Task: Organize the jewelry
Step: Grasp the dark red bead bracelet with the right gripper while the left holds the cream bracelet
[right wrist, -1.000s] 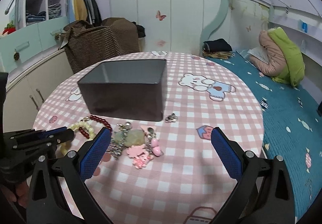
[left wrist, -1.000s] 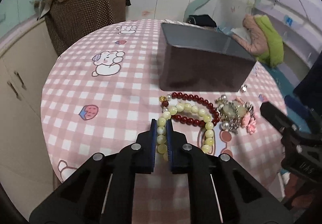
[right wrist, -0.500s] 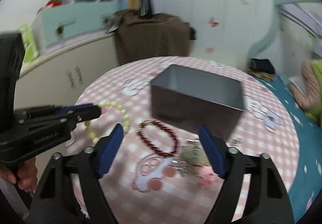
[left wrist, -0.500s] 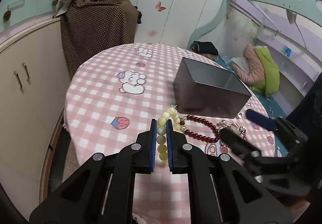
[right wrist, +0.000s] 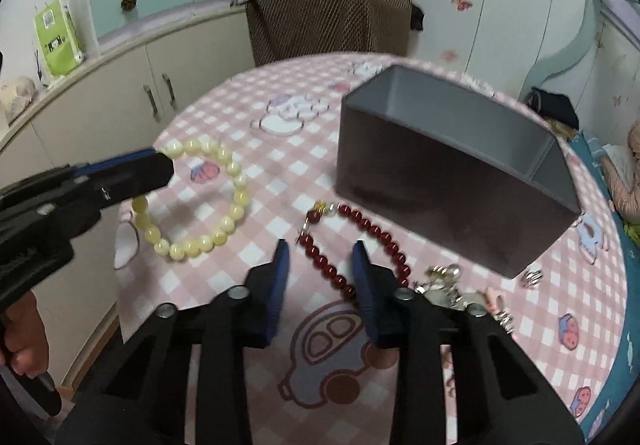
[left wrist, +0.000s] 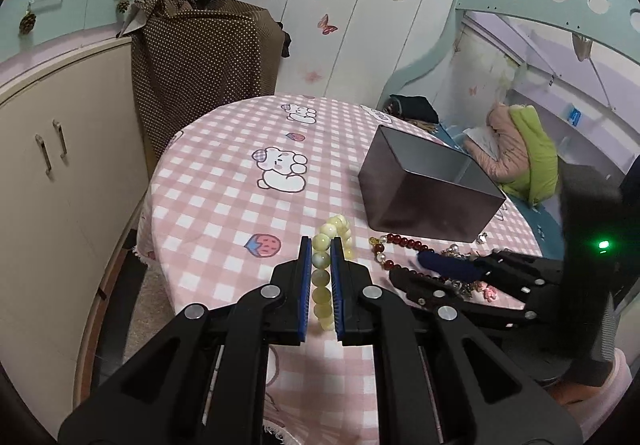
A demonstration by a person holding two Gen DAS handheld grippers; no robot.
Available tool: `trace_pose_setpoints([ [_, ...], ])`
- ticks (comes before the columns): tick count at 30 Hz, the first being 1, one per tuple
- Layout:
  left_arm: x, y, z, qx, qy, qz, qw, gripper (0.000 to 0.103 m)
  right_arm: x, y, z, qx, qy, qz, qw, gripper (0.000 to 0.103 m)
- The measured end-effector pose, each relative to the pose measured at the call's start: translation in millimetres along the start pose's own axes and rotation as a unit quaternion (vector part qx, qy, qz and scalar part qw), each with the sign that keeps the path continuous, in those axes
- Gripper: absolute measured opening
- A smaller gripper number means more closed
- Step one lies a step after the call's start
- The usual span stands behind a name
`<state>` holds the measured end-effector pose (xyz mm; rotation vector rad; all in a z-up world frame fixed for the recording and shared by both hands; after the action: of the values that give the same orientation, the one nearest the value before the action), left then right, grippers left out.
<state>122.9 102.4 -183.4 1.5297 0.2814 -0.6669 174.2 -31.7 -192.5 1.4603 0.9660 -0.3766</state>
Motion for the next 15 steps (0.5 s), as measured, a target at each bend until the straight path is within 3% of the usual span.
trace_pose_setpoints([
  [3, 0.5, 0.2, -1.7, 0.001, 0.000, 0.002, 1.0000, 0.009, 0.9, -1.5, -3.4, -0.008, 0.001, 0.002, 1.000, 0.022],
  [6, 0.0, -0.1, -2.3, -0.001, -0.004, 0.004, 1.0000, 0.009, 1.1, -1.7, -0.2, -0.010, 0.001, -0.001, 1.000, 0.008],
  [15, -0.6, 4.3, -1.9, 0.002, -0.012, 0.010, 0.9999, 0.009, -4.7, 0.8, 0.8, 0.011, 0.015, -0.002, 1.000, 0.007],
])
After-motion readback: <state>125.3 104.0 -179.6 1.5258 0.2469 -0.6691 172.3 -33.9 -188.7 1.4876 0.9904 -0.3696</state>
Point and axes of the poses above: each gripper's, at about its wrist camera, not at the fingertips, and x roughly the way its jaws point, z to its right, y to its top, the point moved 3 cm from there along x, roughly the way its jaws point, and after that the axes turned 14 degrees about x, right-handed, at the moved point
